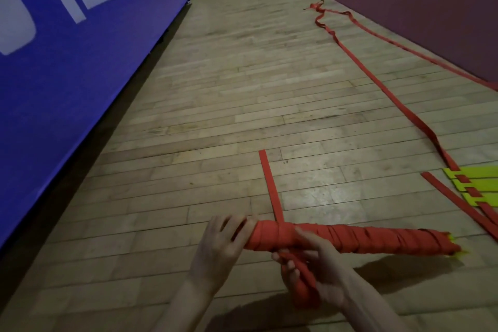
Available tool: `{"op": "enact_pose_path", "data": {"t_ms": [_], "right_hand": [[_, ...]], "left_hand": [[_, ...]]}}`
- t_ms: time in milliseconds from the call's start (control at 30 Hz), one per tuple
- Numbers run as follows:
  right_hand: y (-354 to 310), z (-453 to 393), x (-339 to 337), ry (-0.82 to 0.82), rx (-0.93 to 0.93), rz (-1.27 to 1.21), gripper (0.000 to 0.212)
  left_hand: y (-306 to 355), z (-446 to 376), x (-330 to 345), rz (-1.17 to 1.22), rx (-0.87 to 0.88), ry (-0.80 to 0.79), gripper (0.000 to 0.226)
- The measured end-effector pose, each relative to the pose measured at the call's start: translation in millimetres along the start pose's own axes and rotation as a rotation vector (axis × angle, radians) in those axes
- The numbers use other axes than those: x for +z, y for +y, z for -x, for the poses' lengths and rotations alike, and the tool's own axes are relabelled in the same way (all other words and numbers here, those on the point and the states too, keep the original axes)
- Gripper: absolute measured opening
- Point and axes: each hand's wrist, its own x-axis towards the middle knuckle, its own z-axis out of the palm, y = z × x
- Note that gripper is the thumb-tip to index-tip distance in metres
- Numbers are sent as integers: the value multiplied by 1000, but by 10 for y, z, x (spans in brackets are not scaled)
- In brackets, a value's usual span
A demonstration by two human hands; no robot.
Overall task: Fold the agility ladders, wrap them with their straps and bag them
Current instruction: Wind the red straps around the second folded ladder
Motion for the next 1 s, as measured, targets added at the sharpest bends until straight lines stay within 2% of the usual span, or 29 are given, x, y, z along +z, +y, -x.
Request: {"op": "enact_pose_path", "data": {"t_ms": [67, 100, 267, 333, 367, 433, 500, 567, 600, 667, 733, 800, 867, 1000], "right_hand": [[-9, -35, 18, 46, 16, 77, 67], [4, -41, 49, 71, 15, 108, 71], [54, -103, 183, 218, -73, 103, 54], [35, -137, 202, 216, -159, 65, 44], [18, -156, 189, 202, -192, 47, 41], [-41, -209, 169, 164, -226, 33, 43], [-95, -239, 170, 117, -242, 42, 54], [-110, -254, 166, 75, -246, 55, 56], [-112, -257, 168, 62, -238, 62, 54], [-95, -235, 143, 45, -207, 102, 51], [-60, -214, 87, 13, -175, 147, 55], [-34, -171, -15, 10, -161, 175, 60], [-37, -131, -84, -10, -147, 223, 62], [-56, -50, -96, -58, -95, 141, 65]], "left_hand": [[6, 9, -47, -1, 75, 74, 29], [9, 1, -75, -1, 110, 99, 27], [-56, -21, -114, -7, 205, 127, 29], [-60, -42, -117, 68, 163, 82, 37], [-33, -80, -140, 172, 77, 18, 48], [1, -203, -202, 515, -284, -105, 65], [35, -377, -277, 921, -828, -123, 58], [20, -538, -279, 1302, -1403, -100, 47], [21, -612, -284, 1448, -1603, -103, 41], [57, -674, -241, 1571, -1779, -98, 32], [93, -702, -215, 1620, -1786, -63, 19], [125, -694, -204, 1668, -1702, -78, 9], [116, -672, -223, 1757, -1557, -40, 14], [127, -513, -262, 1875, -1267, 58, 34]]}}
